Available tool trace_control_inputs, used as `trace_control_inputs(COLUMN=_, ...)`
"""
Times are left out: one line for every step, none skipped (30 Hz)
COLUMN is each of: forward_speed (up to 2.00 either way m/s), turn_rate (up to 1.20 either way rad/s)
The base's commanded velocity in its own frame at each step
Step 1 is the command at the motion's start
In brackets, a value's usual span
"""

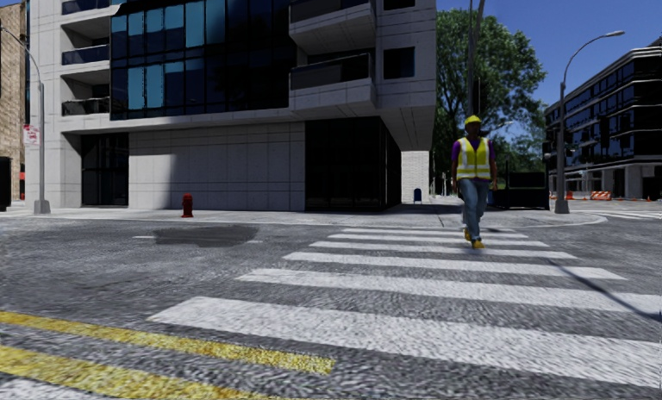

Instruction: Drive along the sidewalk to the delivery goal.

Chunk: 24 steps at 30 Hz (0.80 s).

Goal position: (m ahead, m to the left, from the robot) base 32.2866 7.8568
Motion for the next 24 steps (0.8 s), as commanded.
trace_control_inputs(forward_speed=1.20, turn_rate=0.47)
trace_control_inputs(forward_speed=1.20, turn_rate=0.00)
trace_control_inputs(forward_speed=1.20, turn_rate=0.00)
trace_control_inputs(forward_speed=1.21, turn_rate=0.00)
trace_control_inputs(forward_speed=1.22, turn_rate=0.00)
trace_control_inputs(forward_speed=1.22, turn_rate=0.00)
trace_control_inputs(forward_speed=1.22, turn_rate=0.00)
trace_control_inputs(forward_speed=1.22, turn_rate=0.00)
trace_control_inputs(forward_speed=1.23, turn_rate=0.00)
trace_control_inputs(forward_speed=1.23, turn_rate=0.00)
trace_control_inputs(forward_speed=1.24, turn_rate=0.00)
trace_control_inputs(forward_speed=1.25, turn_rate=0.00)
trace_control_inputs(forward_speed=1.26, turn_rate=0.00)
trace_control_inputs(forward_speed=1.26, turn_rate=0.00)
trace_control_inputs(forward_speed=1.28, turn_rate=0.00)
trace_control_inputs(forward_speed=1.30, turn_rate=0.00)
trace_control_inputs(forward_speed=1.30, turn_rate=0.00)
trace_control_inputs(forward_speed=1.30, turn_rate=0.00)
trace_control_inputs(forward_speed=1.30, turn_rate=0.00)
trace_control_inputs(forward_speed=1.30, turn_rate=0.00)
trace_control_inputs(forward_speed=1.30, turn_rate=0.00)
trace_control_inputs(forward_speed=1.30, turn_rate=0.00)
trace_control_inputs(forward_speed=1.30, turn_rate=0.00)
trace_control_inputs(forward_speed=1.30, turn_rate=0.00)
